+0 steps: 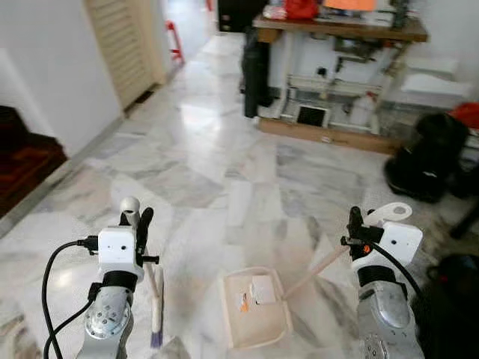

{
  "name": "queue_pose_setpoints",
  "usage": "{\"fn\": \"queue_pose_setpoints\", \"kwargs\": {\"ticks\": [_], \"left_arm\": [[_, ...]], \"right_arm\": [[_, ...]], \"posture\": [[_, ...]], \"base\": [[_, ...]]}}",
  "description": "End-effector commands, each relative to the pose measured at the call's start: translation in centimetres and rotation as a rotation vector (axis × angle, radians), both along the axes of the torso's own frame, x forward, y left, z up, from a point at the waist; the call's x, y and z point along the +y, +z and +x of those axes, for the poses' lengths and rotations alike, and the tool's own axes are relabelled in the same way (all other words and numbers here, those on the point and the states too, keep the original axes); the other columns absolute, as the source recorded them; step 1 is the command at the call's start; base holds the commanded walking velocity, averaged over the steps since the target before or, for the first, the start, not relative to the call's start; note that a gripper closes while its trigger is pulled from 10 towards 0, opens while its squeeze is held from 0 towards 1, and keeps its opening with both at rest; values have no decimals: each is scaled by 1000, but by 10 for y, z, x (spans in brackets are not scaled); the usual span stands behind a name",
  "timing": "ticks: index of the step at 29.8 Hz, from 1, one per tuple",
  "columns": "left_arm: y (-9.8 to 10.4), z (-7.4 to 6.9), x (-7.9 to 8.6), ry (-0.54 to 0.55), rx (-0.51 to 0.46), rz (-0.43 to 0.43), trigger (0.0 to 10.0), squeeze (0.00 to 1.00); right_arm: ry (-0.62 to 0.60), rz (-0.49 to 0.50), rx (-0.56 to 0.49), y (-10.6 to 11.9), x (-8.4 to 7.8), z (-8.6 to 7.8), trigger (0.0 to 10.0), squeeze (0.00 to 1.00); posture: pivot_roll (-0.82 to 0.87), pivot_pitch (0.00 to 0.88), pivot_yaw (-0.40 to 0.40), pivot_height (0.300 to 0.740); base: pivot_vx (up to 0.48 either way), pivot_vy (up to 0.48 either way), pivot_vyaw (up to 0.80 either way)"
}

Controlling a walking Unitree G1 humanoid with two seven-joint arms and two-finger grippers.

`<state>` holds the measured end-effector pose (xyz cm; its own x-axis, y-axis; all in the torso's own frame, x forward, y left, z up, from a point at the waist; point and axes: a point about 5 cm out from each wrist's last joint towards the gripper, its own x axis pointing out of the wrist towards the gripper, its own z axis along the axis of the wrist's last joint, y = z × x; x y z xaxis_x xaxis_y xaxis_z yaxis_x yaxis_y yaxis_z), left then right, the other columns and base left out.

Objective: Sweep floor

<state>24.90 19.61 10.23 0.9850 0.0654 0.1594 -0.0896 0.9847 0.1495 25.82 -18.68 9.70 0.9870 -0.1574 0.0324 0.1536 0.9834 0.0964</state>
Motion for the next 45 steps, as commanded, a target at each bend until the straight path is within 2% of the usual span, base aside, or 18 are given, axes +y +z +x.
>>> {"fn": "queue_pose_setpoints", "kwargs": {"ticks": [1, 19, 45], "left_arm": [[11, -1, -3, -15, -42, 14, 10000, 0], [12, -4, -4, 4, -29, 12, 10000, 0], [13, -11, -3, 28, -11, 5, 10000, 0]], "right_arm": [[11, 6, -57, 14, 3, 0, 10000, 0], [40, 7, -50, 16, 7, 1, 10000, 0], [43, 15, -34, 16, 7, -2, 10000, 0]], "posture": [[-2, 0, 16, 740], [18, 0, 0, 740], [19, 48, -3, 740]], "base": [[0, 0, 788], [0, 0, 786], [0, 0, 787]]}}
